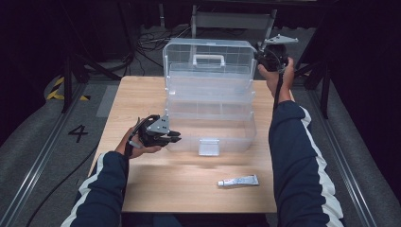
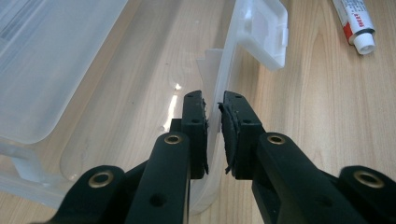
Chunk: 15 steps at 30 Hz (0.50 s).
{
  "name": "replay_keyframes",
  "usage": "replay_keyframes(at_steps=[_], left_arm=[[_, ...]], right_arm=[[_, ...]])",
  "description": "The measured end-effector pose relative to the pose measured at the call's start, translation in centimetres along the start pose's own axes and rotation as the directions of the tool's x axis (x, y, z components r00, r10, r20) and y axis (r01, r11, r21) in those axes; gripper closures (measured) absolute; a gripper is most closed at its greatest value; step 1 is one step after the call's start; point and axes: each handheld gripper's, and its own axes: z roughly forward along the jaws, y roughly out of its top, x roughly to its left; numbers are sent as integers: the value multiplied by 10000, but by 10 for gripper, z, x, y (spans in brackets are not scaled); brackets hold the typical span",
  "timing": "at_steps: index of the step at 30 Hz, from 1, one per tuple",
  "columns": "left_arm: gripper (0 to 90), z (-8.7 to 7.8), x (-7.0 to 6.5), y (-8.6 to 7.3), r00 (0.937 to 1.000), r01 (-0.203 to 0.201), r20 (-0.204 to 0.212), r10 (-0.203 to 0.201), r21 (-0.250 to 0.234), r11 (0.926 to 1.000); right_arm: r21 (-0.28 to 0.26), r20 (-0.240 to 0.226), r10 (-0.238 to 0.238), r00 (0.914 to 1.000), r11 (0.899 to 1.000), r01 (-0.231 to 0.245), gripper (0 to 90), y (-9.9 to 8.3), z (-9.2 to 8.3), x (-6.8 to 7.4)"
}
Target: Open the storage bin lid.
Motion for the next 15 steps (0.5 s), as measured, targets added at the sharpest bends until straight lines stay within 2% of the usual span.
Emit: replay_keyframes(at_steps=[15], left_arm=[[798,0,-1,-1,10000,66,-37,-66,-27,10000]], right_arm=[[52,104,205,9997,9998,-206,849,0,18,-3]])
